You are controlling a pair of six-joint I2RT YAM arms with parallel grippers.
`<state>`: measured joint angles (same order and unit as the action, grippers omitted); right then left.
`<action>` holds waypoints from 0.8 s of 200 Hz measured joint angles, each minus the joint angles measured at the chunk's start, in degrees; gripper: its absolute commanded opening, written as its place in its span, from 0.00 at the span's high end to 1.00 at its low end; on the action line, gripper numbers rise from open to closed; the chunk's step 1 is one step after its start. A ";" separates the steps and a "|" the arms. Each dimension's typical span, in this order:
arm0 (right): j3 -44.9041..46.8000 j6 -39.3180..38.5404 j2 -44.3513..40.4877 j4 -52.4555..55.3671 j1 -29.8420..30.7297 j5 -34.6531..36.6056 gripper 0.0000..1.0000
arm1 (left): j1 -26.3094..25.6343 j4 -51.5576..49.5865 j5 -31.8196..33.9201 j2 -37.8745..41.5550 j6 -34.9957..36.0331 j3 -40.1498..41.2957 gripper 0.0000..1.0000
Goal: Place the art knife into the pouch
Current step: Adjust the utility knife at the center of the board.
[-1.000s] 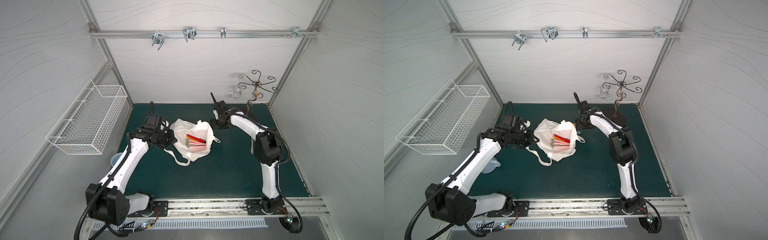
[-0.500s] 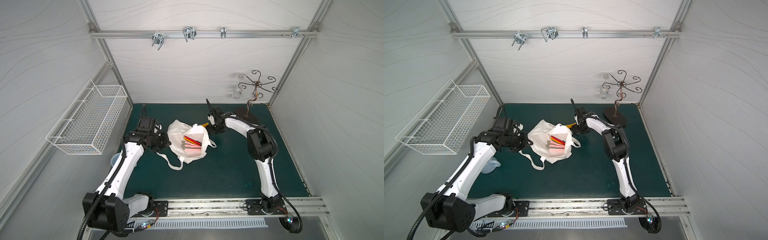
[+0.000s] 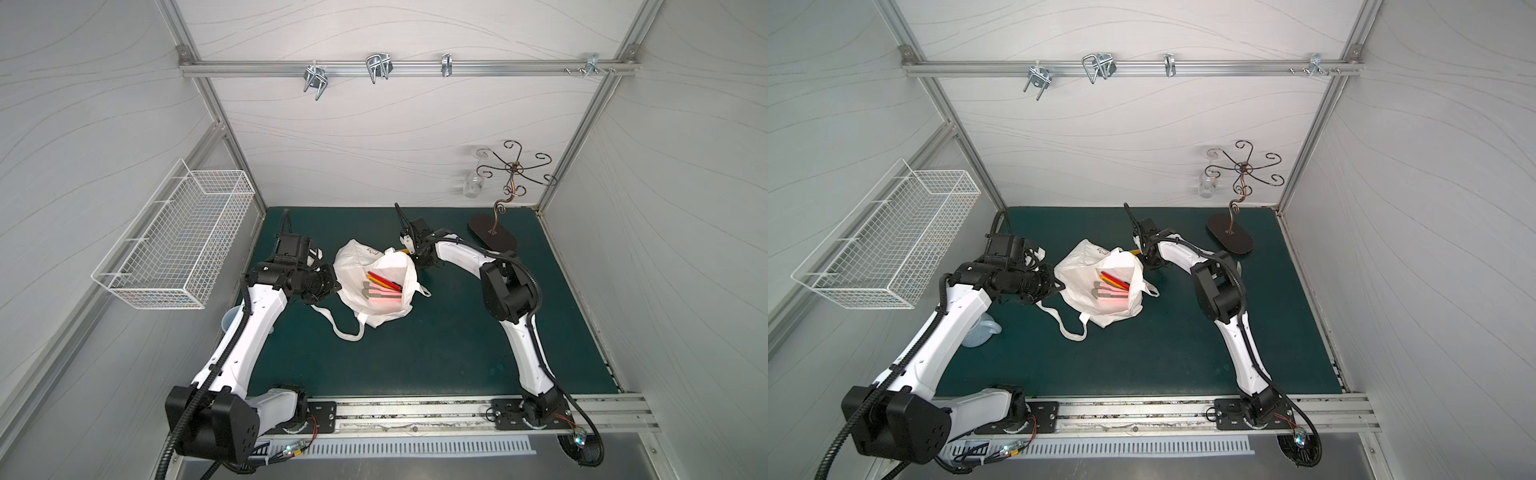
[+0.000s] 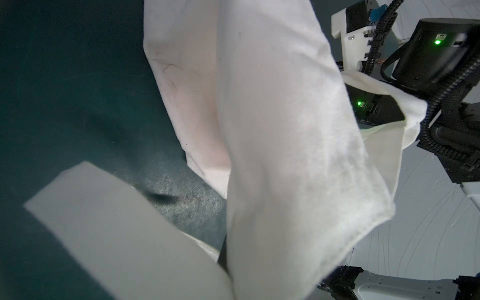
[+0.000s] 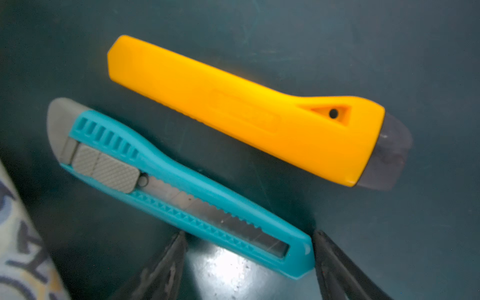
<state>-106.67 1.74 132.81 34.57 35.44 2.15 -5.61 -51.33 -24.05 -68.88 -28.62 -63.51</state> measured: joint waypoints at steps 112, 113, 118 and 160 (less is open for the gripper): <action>7.65 -2.25 -5.27 -0.70 2.03 -7.82 0.29 | 0.26 0.20 -0.79 -0.94 0.02 0.00 1.00; 7.65 -2.25 -5.29 -0.63 2.05 -7.85 0.29 | 0.26 0.20 -0.79 -0.94 0.02 0.00 1.00; 7.65 -2.25 -5.40 -0.42 2.25 -8.11 0.29 | 0.26 0.20 -0.76 -0.94 0.02 0.00 1.00; 6.84 -2.36 -7.06 1.60 2.75 -7.54 0.28 | 0.57 0.17 -0.52 -0.92 0.00 0.00 1.00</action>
<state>-99.83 -0.62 125.75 36.16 38.20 -5.39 -5.04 -51.16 -24.58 -69.80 -28.62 -63.51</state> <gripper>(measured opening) 0.718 0.067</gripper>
